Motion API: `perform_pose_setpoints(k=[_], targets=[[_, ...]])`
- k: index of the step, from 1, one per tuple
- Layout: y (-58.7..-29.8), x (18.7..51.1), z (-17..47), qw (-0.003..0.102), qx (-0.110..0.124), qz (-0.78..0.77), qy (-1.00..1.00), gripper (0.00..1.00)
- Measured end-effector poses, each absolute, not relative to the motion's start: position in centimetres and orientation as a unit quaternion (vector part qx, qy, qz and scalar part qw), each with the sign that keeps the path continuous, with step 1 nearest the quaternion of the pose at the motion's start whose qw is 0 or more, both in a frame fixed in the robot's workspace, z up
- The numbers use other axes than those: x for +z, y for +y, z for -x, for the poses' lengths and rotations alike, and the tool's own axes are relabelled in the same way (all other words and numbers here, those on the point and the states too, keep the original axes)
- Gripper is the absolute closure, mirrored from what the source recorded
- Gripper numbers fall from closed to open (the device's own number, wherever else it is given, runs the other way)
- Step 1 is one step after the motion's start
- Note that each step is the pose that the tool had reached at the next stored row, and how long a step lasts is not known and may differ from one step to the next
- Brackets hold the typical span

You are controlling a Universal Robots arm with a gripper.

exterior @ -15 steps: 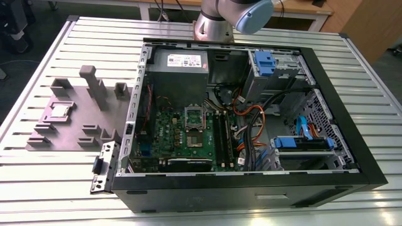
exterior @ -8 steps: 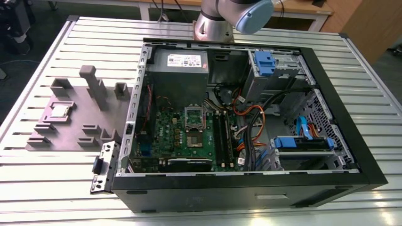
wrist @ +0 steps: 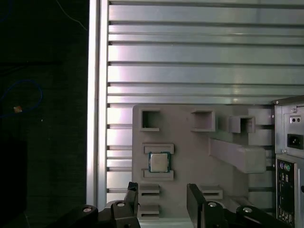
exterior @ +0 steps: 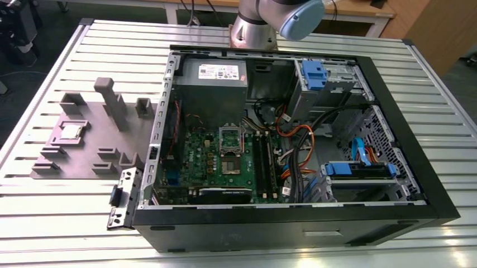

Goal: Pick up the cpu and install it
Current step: 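Pick up the cpu and move it towards the insertion slot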

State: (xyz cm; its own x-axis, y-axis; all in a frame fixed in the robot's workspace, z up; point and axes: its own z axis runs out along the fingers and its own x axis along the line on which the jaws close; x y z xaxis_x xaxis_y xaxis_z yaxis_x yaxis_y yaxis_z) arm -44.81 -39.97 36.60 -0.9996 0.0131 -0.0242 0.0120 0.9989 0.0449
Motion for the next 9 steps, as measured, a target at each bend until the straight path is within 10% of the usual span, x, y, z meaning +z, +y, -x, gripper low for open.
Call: perform_pose_setpoints(k=[9], targets=[[-39.97, 36.48, 44.81, 0.012, 0.022, -0.006, 1.000, 0.47]])
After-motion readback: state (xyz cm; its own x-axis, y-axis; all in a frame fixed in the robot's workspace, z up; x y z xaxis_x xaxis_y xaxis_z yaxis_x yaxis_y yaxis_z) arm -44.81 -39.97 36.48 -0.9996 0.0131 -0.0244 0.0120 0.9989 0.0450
